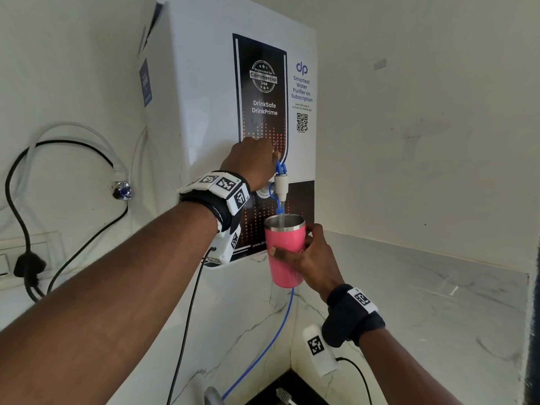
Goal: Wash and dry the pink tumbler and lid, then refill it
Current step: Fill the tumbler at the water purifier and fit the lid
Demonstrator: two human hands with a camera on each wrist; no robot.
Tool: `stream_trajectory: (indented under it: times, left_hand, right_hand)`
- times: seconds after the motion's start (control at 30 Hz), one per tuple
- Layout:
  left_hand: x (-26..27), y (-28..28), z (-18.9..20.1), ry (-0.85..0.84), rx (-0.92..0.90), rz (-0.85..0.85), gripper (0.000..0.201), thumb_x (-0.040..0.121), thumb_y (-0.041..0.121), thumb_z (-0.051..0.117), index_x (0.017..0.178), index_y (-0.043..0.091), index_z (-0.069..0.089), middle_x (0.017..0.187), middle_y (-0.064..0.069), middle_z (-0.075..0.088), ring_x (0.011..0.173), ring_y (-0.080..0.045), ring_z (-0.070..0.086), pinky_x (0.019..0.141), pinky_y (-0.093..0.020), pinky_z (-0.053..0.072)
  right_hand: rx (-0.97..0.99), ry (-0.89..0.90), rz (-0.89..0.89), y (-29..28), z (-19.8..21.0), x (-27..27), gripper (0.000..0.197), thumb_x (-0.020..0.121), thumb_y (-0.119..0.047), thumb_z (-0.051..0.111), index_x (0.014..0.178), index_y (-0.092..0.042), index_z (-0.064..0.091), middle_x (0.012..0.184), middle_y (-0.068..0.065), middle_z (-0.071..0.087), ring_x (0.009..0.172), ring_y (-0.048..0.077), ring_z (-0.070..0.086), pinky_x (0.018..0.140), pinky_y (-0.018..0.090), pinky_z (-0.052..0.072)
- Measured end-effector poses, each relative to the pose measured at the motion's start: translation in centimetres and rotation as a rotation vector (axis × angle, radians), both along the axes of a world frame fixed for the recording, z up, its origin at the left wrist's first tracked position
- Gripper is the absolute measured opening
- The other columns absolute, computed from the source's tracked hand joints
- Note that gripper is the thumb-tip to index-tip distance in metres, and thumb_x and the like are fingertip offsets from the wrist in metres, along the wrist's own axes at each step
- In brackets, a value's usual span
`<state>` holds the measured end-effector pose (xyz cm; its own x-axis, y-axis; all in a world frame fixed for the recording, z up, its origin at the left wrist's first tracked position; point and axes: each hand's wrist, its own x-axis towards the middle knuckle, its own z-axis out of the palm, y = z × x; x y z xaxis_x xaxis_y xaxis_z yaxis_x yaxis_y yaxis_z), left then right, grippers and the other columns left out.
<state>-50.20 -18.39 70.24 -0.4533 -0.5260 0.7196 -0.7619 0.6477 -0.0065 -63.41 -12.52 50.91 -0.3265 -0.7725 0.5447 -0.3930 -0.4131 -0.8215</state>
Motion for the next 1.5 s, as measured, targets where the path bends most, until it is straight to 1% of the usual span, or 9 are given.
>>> stream_trajectory:
  times: [0.3, 0.47, 0.57, 0.7, 0.83, 0.97, 1.27, 1.4, 1.5]
  left_hand:
    - [0.1, -0.1, 0.0, -0.013, -0.015, 0.006, 0.04, 0.115, 0.031, 0.041, 0.112, 0.0, 0.066, 0.116, -0.027, 0.067, 0.112, -0.044, 0.061, 0.081, -0.038, 0.037]
    - [0.0, -0.3, -0.1, -0.024, -0.02, 0.011, 0.04, 0.115, 0.031, 0.04, 0.113, 0.0, 0.066, 0.117, -0.027, 0.067, 0.113, -0.045, 0.061, 0.084, -0.041, 0.04]
    - [0.0, -0.5, 0.0, -0.034, -0.025, 0.016, 0.04, 0.115, 0.031, 0.041, 0.114, 0.0, 0.066, 0.119, -0.028, 0.067, 0.114, -0.047, 0.061, 0.087, -0.043, 0.043]
    - [0.0, -1.1, 0.0, -0.038, -0.028, 0.02, 0.041, 0.115, 0.032, 0.04, 0.115, 0.001, 0.066, 0.117, -0.027, 0.066, 0.111, -0.046, 0.062, 0.083, -0.042, 0.041]
    - [-0.1, -1.2, -0.1, -0.042, -0.033, 0.031, 0.041, 0.114, 0.033, 0.04, 0.116, 0.001, 0.066, 0.118, -0.027, 0.066, 0.111, -0.046, 0.062, 0.081, -0.042, 0.04]
    - [0.0, -1.3, 0.0, -0.047, -0.039, 0.032, 0.042, 0.114, 0.034, 0.039, 0.116, 0.002, 0.066, 0.117, -0.027, 0.067, 0.11, -0.046, 0.063, 0.081, -0.043, 0.042]
    - [-0.1, -1.0, -0.1, -0.012, -0.021, 0.027, 0.038, 0.114, 0.032, 0.042, 0.116, 0.002, 0.067, 0.118, -0.026, 0.067, 0.11, -0.045, 0.063, 0.08, -0.04, 0.04]
    - [0.0, -0.5, -0.1, 0.021, -0.016, 0.015, 0.038, 0.113, 0.031, 0.042, 0.113, 0.002, 0.068, 0.115, -0.025, 0.068, 0.106, -0.044, 0.063, 0.078, -0.039, 0.039]
    - [-0.1, -0.2, -0.2, 0.022, -0.042, -0.014, 0.03, 0.112, 0.023, 0.042, 0.104, 0.005, 0.065, 0.11, -0.024, 0.069, 0.103, -0.044, 0.063, 0.077, -0.039, 0.038]
  right_hand:
    - [-0.016, -0.014, 0.003, 0.0, -0.2, 0.0, 0.081, 0.071, -0.04, 0.094, 0.129, -0.031, 0.038, 0.117, -0.011, 0.063, 0.1, 0.01, 0.067, 0.078, 0.028, 0.059]
    - [-0.018, -0.014, 0.005, 0.0, -0.3, 0.1, 0.081, 0.07, -0.041, 0.094, 0.128, -0.032, 0.038, 0.115, -0.013, 0.063, 0.098, 0.008, 0.067, 0.074, 0.023, 0.057]
    - [-0.019, -0.019, 0.003, -0.1, -0.4, 0.0, 0.083, 0.069, -0.042, 0.094, 0.129, -0.03, 0.038, 0.117, -0.009, 0.065, 0.1, 0.013, 0.069, 0.079, 0.029, 0.06]
    - [-0.024, -0.017, 0.004, 0.0, -0.4, 0.0, 0.084, 0.067, -0.044, 0.094, 0.13, -0.03, 0.039, 0.116, -0.011, 0.064, 0.099, 0.011, 0.069, 0.077, 0.027, 0.059]
    - [-0.017, -0.019, 0.007, 0.0, -0.5, -0.1, 0.085, 0.068, -0.044, 0.094, 0.131, -0.03, 0.039, 0.119, -0.008, 0.064, 0.101, 0.013, 0.069, 0.082, 0.033, 0.061]
    - [-0.016, -0.012, 0.003, 0.0, -0.5, -0.1, 0.084, 0.068, -0.044, 0.094, 0.129, -0.032, 0.038, 0.115, -0.013, 0.063, 0.099, 0.009, 0.068, 0.076, 0.025, 0.057]
    - [-0.011, -0.011, 0.009, 0.3, -0.5, 0.0, 0.082, 0.068, -0.042, 0.094, 0.128, -0.031, 0.039, 0.113, -0.015, 0.064, 0.098, 0.007, 0.068, 0.072, 0.019, 0.056]
    - [0.003, -0.013, -0.003, 0.1, -0.8, -0.2, 0.084, 0.066, -0.045, 0.094, 0.128, -0.028, 0.039, 0.117, -0.006, 0.067, 0.1, 0.015, 0.07, 0.082, 0.033, 0.062]
    - [0.01, -0.002, -0.008, 0.1, -0.9, -0.2, 0.086, 0.064, -0.049, 0.093, 0.127, -0.027, 0.04, 0.117, -0.006, 0.066, 0.099, 0.013, 0.07, 0.084, 0.036, 0.062]
